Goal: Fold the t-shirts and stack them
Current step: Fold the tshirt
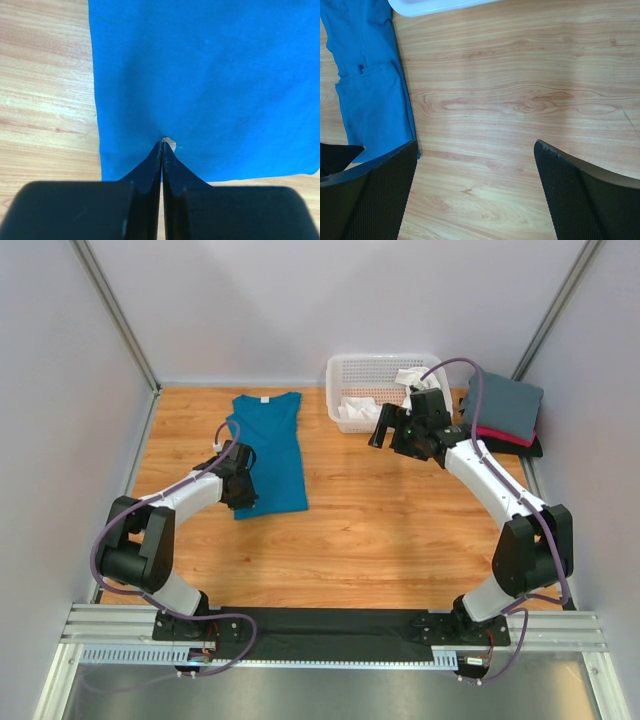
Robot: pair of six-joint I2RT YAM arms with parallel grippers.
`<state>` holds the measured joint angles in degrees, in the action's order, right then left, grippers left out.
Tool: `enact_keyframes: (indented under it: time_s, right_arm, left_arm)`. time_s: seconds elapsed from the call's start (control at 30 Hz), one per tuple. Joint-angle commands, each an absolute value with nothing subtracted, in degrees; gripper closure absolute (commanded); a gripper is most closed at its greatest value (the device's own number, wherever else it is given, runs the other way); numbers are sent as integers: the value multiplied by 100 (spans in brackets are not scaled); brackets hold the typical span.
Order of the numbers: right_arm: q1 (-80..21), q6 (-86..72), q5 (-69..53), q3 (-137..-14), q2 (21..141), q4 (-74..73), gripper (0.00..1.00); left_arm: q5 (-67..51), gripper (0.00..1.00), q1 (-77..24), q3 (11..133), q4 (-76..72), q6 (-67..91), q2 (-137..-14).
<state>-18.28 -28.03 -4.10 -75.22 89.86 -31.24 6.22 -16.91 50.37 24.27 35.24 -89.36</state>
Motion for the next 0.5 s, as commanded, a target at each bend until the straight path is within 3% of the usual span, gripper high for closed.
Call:
enact_keyframes:
  time_s: [0.0, 0.2, 0.23, 0.33, 0.4, 0.47]
  right_arm:
    - [-1819, -2830, -378, -7638, 8965, -3164, 0]
    - [-1811, -2830, -378, -7629, 8947, -3164, 0]
    - [-1811, -2839, -378, -7620, 8947, -3164, 0]
    - [-1811, -2830, -378, -7620, 8947, -3164, 0]
    - [-1811, -2848, -395, -7620, 8965, -3164, 0]
    - [-1811, -2856, -404, -7629, 8982, -3164, 0]
  left_arm:
    - [747, 96, -1723, 5238, 2355, 3410, -8816]
    - [905, 99, -1723, 5282, 2426, 3340, -8666]
    - [888, 88, -1723, 5291, 2417, 3305, -8657]
    - [774, 65, -1723, 5291, 2373, 3287, -8605]
    - [686, 58, -1731, 5274, 2303, 3296, -8596]
    - [668, 57, -1766, 5273, 2277, 3305, -8622]
